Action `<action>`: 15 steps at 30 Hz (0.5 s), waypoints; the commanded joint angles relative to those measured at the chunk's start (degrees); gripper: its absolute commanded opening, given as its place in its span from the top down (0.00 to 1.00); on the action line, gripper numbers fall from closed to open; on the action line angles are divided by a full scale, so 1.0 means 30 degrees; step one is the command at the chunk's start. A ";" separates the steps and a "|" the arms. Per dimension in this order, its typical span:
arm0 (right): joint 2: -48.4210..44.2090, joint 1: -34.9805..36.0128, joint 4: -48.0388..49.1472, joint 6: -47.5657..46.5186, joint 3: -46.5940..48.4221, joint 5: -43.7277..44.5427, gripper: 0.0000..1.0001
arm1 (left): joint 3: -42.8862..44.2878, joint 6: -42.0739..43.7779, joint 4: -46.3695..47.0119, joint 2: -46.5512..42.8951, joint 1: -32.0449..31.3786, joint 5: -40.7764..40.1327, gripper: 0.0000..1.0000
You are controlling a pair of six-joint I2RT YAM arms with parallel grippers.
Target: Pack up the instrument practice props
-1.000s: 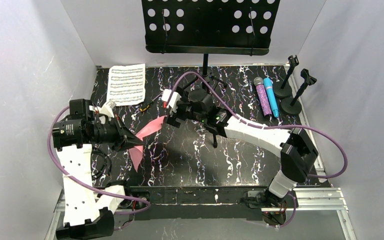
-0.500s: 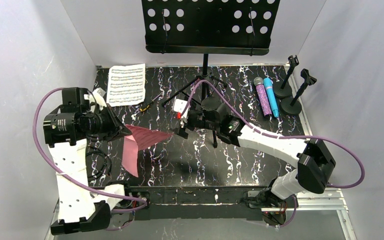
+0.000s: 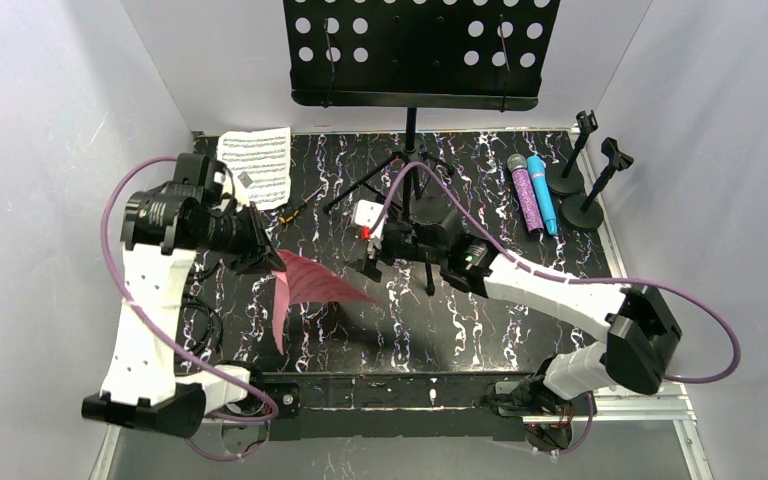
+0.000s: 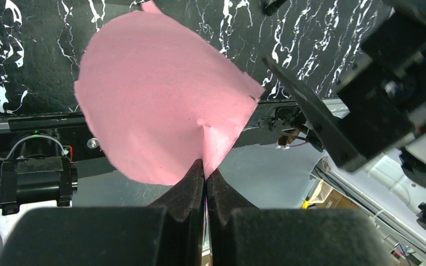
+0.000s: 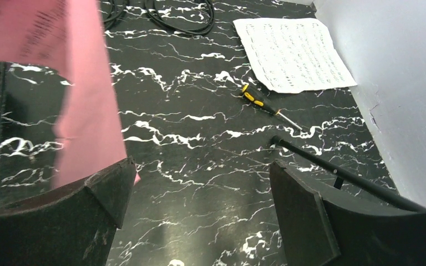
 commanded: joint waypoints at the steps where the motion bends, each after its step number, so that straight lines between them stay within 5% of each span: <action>1: -0.2580 0.0230 -0.0389 0.0967 -0.0567 -0.0540 0.01 | 0.0918 -0.0206 -0.3661 0.1341 -0.0786 -0.0838 1.00; 7: -0.4484 0.1215 -0.1618 0.2040 -0.0624 -0.0805 0.01 | 0.0243 -0.0558 -0.3663 0.1821 -0.2141 -0.1680 1.00; 15: -0.3352 0.1686 -0.0062 0.3163 -0.2376 -0.0747 0.01 | 0.0504 -0.0346 -0.3691 0.3657 -0.3720 -0.0268 1.00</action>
